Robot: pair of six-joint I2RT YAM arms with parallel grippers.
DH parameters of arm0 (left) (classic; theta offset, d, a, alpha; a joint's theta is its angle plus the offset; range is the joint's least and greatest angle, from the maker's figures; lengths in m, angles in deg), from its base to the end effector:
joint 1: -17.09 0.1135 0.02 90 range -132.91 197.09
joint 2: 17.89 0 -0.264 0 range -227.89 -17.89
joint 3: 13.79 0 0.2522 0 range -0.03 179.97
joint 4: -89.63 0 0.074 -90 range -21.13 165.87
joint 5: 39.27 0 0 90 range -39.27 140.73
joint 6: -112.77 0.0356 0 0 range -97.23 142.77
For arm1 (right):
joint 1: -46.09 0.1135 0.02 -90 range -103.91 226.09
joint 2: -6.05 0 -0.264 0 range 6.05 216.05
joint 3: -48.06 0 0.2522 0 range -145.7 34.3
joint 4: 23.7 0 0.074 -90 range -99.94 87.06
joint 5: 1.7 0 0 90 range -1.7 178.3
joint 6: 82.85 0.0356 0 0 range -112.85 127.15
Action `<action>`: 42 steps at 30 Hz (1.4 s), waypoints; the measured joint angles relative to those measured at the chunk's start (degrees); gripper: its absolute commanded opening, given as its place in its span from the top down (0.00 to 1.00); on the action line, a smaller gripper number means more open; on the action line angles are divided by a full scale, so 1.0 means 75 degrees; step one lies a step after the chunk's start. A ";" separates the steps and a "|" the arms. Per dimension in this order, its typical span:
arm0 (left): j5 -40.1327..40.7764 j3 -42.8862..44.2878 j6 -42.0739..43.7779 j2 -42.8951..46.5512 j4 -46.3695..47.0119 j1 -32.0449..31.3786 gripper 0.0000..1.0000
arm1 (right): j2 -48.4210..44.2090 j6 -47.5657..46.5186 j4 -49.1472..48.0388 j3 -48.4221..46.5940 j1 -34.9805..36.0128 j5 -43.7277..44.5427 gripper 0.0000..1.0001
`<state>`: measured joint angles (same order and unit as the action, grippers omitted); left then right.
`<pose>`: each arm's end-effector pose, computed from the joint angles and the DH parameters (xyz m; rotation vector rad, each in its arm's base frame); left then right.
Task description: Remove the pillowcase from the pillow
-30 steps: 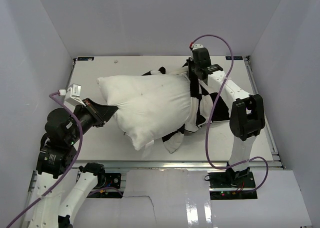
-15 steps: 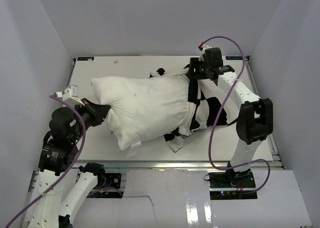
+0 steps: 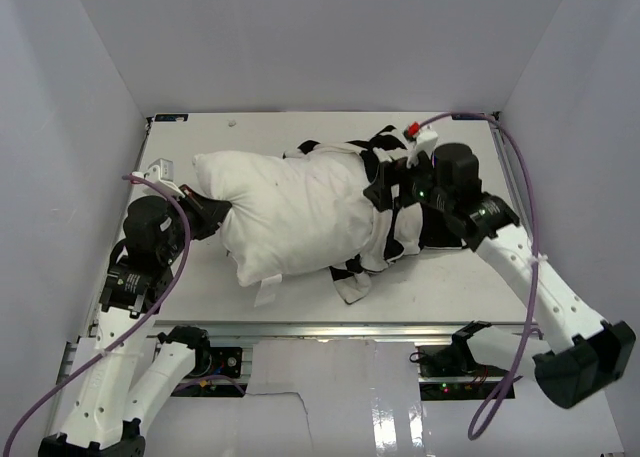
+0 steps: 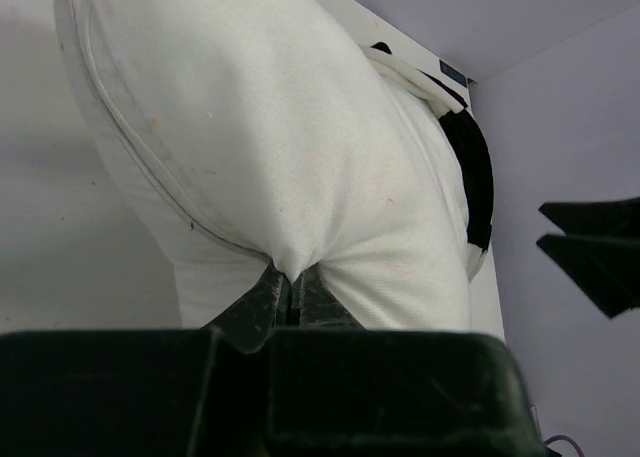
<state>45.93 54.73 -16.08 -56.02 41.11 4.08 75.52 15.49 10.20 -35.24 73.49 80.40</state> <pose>0.1298 -0.0331 0.3700 -0.3775 1.9098 -0.6901 0.2418 0.1309 0.3835 -0.4166 1.9118 0.5478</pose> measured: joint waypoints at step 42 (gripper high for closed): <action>-0.2256 0.8072 -0.0522 -0.5659 -0.2463 -0.0184 1.00 | -0.0871 0.2903 -0.3203 0.5342 -0.1489 0.3567 0.92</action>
<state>29.01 115.28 -19.99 -98.46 22.64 2.70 68.99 37.26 -13.82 4.82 62.32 107.15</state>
